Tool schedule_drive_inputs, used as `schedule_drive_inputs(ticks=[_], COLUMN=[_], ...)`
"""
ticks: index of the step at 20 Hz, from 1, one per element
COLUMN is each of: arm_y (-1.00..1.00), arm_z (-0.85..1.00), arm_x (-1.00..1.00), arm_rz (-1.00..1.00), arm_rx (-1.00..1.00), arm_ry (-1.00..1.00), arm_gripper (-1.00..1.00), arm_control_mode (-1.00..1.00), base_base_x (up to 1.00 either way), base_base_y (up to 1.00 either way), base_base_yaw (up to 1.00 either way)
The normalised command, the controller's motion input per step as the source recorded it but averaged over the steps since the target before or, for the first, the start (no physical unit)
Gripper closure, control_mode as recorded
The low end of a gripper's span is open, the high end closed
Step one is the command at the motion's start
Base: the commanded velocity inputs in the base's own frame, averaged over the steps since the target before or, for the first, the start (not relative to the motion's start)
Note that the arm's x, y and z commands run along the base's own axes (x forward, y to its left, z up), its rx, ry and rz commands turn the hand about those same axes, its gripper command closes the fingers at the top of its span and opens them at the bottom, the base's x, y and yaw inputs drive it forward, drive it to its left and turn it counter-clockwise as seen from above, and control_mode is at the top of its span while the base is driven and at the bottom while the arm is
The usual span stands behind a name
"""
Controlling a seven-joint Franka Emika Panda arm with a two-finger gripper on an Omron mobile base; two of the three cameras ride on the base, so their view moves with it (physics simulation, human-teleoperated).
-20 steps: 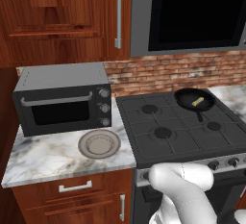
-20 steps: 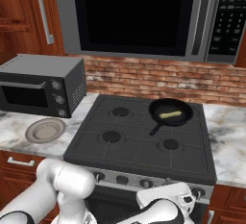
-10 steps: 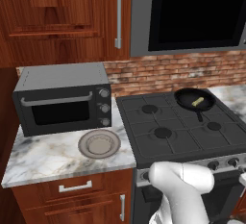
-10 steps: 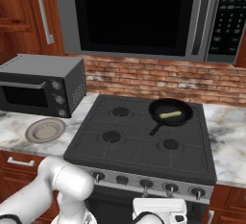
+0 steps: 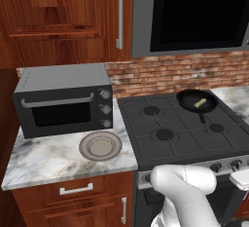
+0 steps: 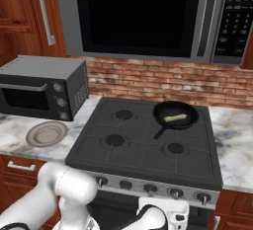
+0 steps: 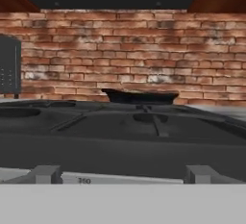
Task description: Pick up the butter stick and place it in the pan. Then turn on the burner for the pan.
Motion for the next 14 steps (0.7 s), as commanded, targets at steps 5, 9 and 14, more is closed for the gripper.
schedule_drive_inputs(ticks=[5,9,14], arm_y=[-0.41,-0.25,-0.05], arm_z=[-0.40,-0.38,-0.33], arm_x=[0.00,0.06,0.21], arm_rz=[0.00,0.00,0.00], arm_rx=[-0.10,-0.12,-0.11], arm_ry=[-0.09,-0.05,-0.02], arm_gripper=[-1.00,-1.00,-1.00], arm_control_mode=[-1.00,-1.00,-1.00], base_base_x=[0.00,0.00,0.00], base_base_y=[0.00,0.00,0.00], base_base_yaw=[0.00,0.00,0.00])
